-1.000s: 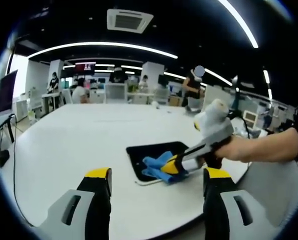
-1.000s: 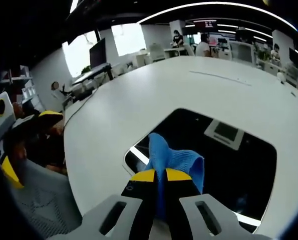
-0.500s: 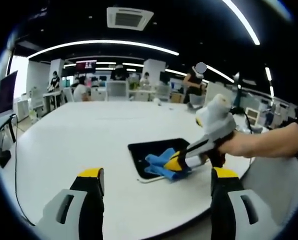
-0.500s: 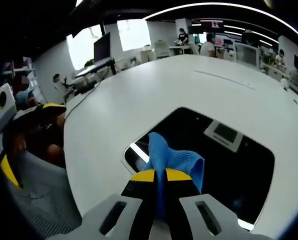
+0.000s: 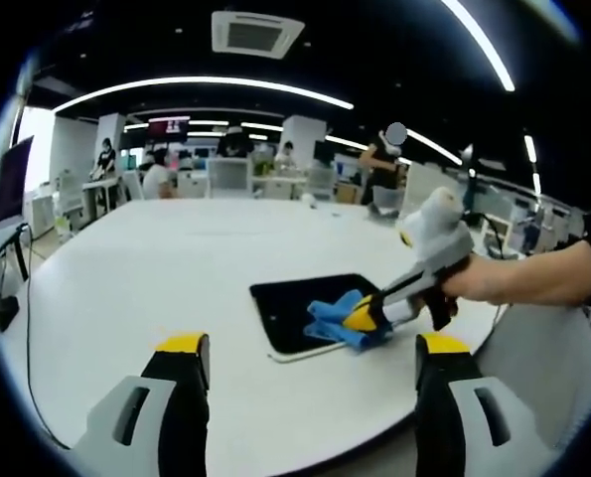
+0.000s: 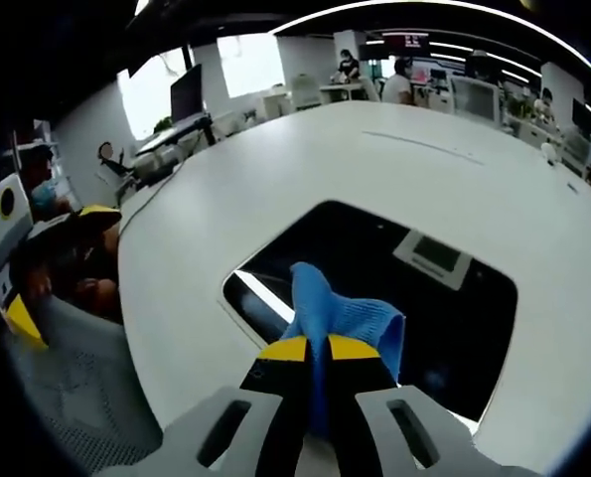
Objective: Wipe the mirror surface with the cleaning cloth until all visible marks leave the cleaned area.
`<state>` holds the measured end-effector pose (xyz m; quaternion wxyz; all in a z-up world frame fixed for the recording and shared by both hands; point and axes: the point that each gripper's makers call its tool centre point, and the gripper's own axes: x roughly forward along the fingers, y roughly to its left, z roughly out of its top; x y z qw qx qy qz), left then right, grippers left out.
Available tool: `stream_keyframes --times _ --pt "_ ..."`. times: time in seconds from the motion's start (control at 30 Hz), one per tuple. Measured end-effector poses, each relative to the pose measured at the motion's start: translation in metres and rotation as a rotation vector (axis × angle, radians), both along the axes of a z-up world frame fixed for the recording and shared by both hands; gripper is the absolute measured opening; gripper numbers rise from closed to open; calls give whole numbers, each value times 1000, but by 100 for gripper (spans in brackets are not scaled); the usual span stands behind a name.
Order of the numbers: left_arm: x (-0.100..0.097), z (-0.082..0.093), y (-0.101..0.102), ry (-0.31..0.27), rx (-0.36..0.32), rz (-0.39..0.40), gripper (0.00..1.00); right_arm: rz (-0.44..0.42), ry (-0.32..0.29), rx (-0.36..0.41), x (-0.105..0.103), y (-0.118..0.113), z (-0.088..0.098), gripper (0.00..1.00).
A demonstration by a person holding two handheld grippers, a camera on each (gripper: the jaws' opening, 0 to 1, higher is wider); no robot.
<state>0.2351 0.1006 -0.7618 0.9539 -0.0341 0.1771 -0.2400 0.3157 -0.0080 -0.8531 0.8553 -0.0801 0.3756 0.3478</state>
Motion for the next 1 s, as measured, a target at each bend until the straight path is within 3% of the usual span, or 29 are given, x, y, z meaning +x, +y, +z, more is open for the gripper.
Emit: stream_keyframes --times 0.33,0.57,1.0 --pt "0 1 0 -6 -6 -5 83 -23 -4 -9 3 -4 1 0" --pt "0 2 0 -12 -13 -3 85 -56 -10 -8 22 -6 1 0" --pt "0 2 0 -9 -19 -2 82 -43 -54 -34 51 -7 2 0"
